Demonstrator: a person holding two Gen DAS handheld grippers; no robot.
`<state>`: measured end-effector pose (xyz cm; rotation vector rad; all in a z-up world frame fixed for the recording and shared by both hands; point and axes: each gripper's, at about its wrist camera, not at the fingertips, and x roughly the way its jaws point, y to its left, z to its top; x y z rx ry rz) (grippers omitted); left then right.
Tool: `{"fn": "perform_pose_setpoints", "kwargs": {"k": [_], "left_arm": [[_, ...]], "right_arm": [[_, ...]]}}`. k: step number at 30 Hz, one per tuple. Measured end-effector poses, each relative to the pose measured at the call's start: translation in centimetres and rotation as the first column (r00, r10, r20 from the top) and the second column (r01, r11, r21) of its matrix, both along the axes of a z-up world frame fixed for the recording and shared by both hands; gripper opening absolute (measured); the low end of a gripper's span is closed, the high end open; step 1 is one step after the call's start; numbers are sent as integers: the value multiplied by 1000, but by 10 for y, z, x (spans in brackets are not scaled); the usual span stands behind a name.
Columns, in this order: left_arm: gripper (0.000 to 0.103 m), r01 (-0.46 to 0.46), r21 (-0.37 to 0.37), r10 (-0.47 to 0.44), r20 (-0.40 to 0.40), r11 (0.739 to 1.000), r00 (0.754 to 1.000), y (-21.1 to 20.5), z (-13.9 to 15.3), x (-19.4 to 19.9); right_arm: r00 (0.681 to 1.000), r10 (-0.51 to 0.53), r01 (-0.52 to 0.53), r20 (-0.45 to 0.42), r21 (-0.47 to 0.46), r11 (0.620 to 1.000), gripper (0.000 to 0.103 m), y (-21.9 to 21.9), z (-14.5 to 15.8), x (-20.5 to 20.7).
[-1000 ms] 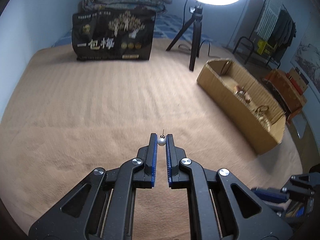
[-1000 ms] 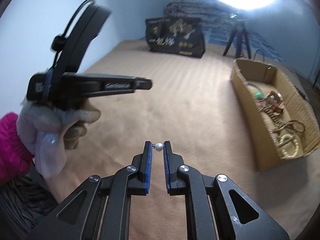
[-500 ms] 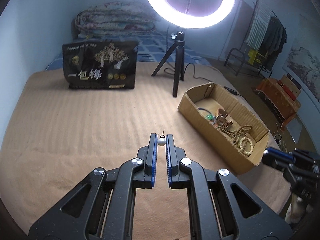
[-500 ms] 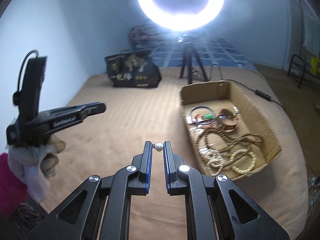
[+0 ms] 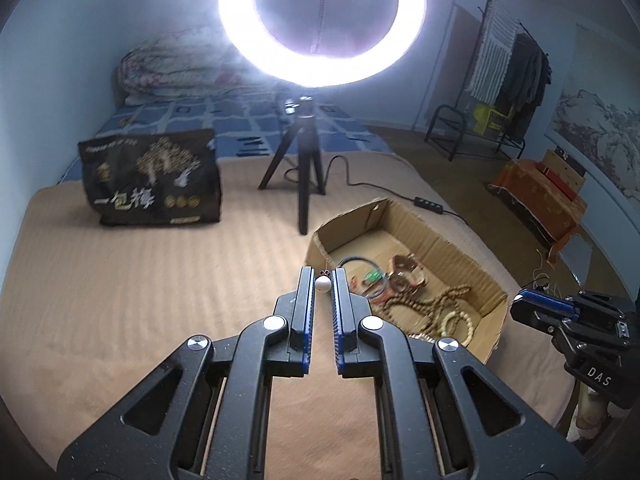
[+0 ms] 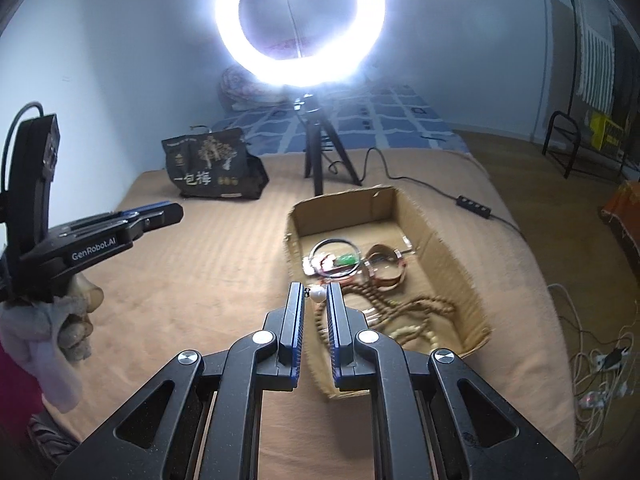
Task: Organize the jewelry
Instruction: 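Carry the earring and pearl into the box and open both tools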
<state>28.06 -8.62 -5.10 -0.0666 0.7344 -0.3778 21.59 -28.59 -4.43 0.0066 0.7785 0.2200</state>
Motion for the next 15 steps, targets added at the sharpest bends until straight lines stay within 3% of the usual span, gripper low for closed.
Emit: {"fn": "perform_pose_setpoints", "kwargs": {"k": [15], "left_arm": [[7,89,9,-89,-15,996,996,-85,-9,55]], "right_arm": [[997,-64,65,-33,17,998,9,-36,-2,29]]}}
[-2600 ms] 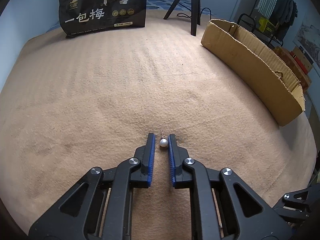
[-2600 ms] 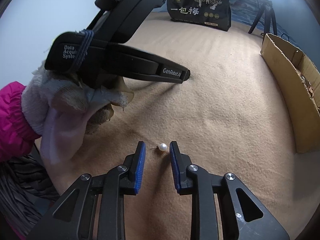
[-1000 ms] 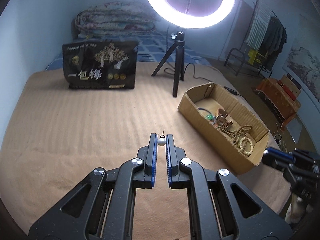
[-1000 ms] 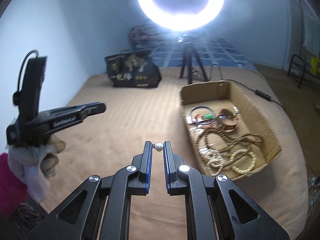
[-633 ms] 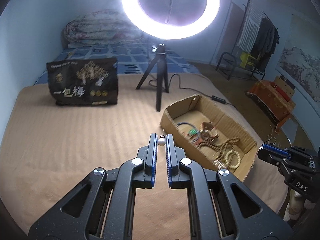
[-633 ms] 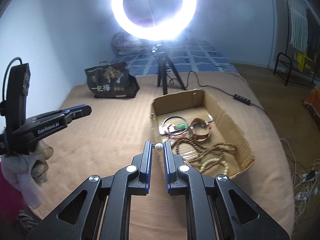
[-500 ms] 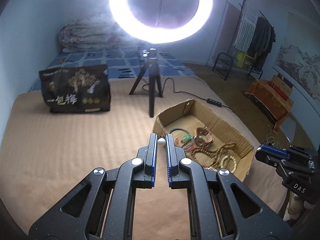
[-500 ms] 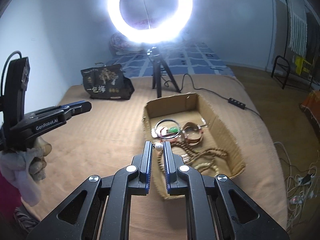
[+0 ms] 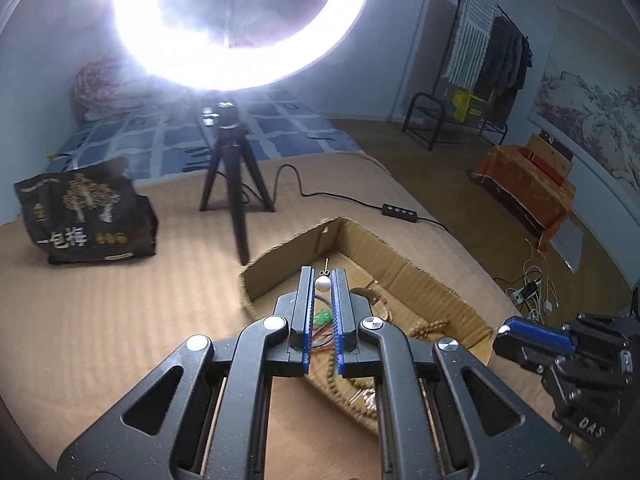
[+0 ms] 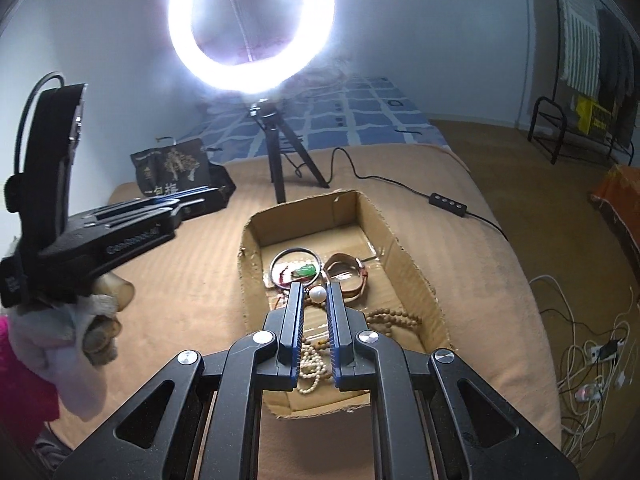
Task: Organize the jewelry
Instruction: 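Carry the earring and pearl into the box and open both tools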
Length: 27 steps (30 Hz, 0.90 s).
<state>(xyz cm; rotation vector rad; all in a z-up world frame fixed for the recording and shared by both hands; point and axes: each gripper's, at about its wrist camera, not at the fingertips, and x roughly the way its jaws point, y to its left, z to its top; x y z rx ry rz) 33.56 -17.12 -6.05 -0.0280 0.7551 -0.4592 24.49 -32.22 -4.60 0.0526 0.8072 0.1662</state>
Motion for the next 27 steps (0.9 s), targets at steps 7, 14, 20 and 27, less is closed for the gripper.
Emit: {"fn": "perform_pose_setpoints", "kwargs": {"k": [7,14,20,27], "left_arm": [[7,10,19,-9,-23,1000,1000,-22,-15,14],[7,9,17,-8,-58,1000,998,-27,-24,24],[7,9,19,-8,-58,1000,998,-28,-24,26],[7,7,35,-5,-48,999,999,-29,-22,26]], "right_arm": [[999,-23,23,-37,-2,1000,9,-5,-11,10],[997,-33,33,-73,-7,999,10,-6,-22,18],[996,-39,38,-76,-9,999,10,-3,-23,20],[996,-50,48,-70,-24,999,10,0,-23,20]]}}
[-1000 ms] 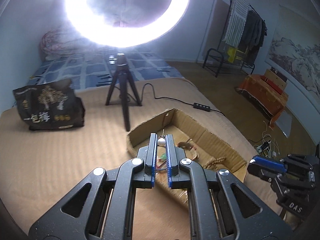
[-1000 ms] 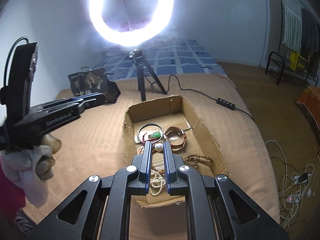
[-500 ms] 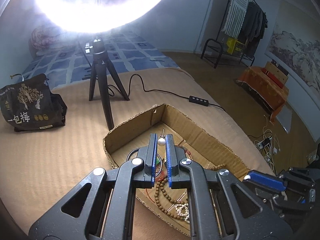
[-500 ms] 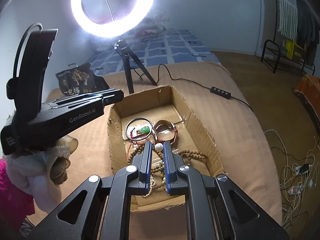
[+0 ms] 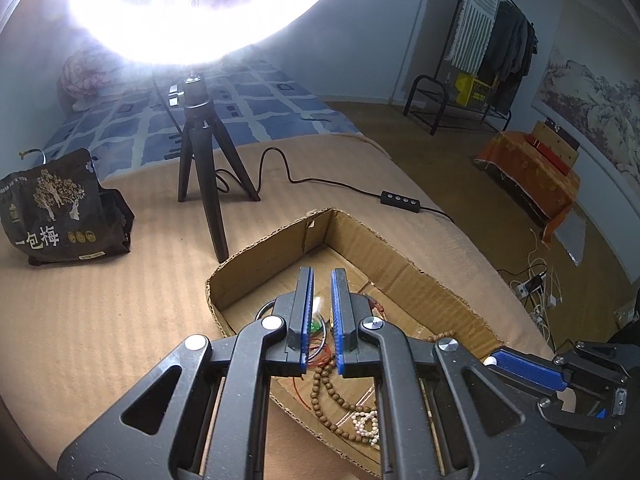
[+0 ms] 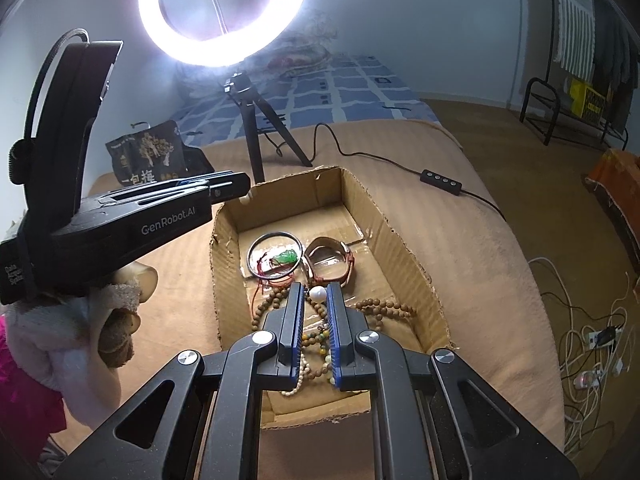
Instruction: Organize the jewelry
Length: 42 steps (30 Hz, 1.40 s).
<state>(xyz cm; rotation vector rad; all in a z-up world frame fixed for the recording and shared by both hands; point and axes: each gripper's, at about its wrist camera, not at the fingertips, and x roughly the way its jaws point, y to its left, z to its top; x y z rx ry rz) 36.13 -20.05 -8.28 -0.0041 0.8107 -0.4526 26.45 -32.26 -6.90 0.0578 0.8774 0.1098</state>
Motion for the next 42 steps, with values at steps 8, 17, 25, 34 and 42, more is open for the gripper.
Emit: {"fn": "perform_pose_setpoints", "kwargs": {"k": [8,17,25,34,42], "left_arm": [[53,-15,22,14,33,1000,999,-1,4,-4],[76,-56,14,56,36,998,998,6,8,-2],[77,-66,16,66,44,998,997,12,15,-9],[77,-79,7,78,72,997,994,25,36,-28],[77,-98,-5,98,92,995,991,50,60,-57]], "right_arm": [[1000,-7,7,0,-39,999,52,2,0,-1],[998,-44,48,36,-117,992,71,5,6,-5],[997,-51,57,50,-138,989,71,6,11,-9],[995,-50,62,88,-148,987,71,9,24,-19],[990,-26,51,141,-177,983,71,17,42,-34]]}}
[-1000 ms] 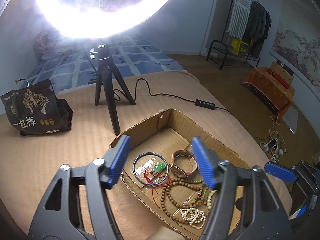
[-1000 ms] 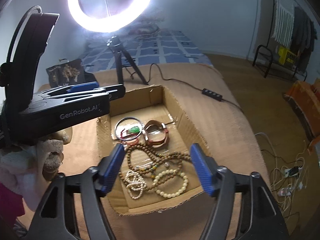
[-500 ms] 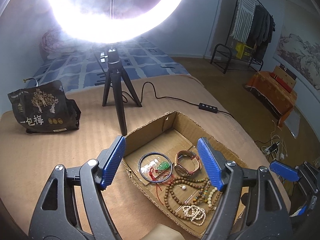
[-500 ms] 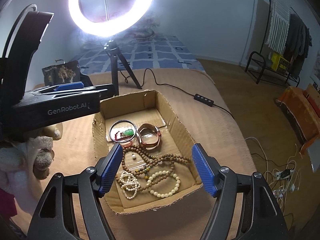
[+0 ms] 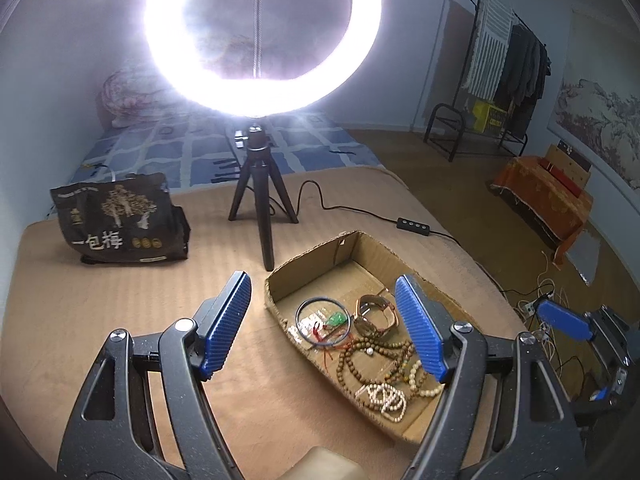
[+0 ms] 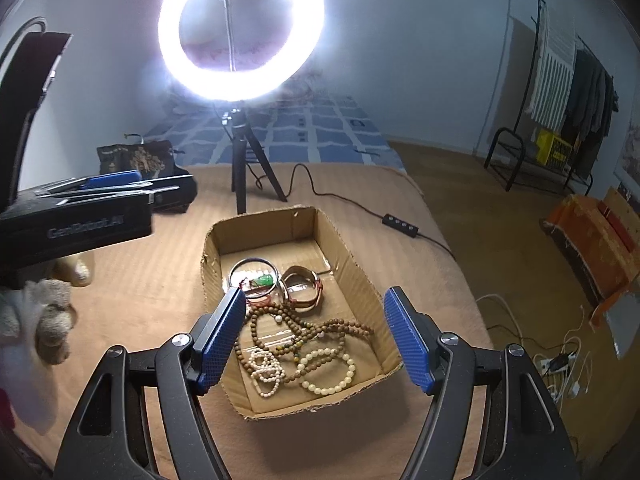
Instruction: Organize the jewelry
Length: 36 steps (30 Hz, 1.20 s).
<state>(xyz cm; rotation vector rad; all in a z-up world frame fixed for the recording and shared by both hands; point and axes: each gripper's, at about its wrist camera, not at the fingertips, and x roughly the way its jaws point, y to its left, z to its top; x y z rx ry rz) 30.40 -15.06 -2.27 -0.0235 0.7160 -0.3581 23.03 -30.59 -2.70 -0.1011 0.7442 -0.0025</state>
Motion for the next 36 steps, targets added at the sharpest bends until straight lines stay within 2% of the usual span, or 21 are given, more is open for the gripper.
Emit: {"fn": "perform_pose_setpoints", "kwargs": {"k": [6,9,17,20,26,28,36], "left_arm": [[77,-14,5,13,46,1000,999,19,22,-34],[86,-24,3,24,70,1000,997,28,31,-52],[87,-57,15,54,133,998,990,49,45,-102],[87,-65,23,61,150,998,987,54,48,-120],[94,-61,11,58,170,998,984,59,49,-142],[94,-56,12,53,170,998,984,61,48,-146],[97,-38,63,26,185,997,982,60,47,-168]], "right_arm": [[999,19,-19,45,-14,1000,71,9,14,-14],[997,30,-28,72,-25,999,71,14,24,-24],[987,41,-37,157,-29,999,72,23,48,-59],[983,41,-34,179,-42,999,76,24,51,-69],[981,29,-32,190,10,999,76,20,51,-83],[981,19,-24,194,23,999,79,18,50,-87],[978,13,-18,209,26,1000,80,17,51,-98]]}}
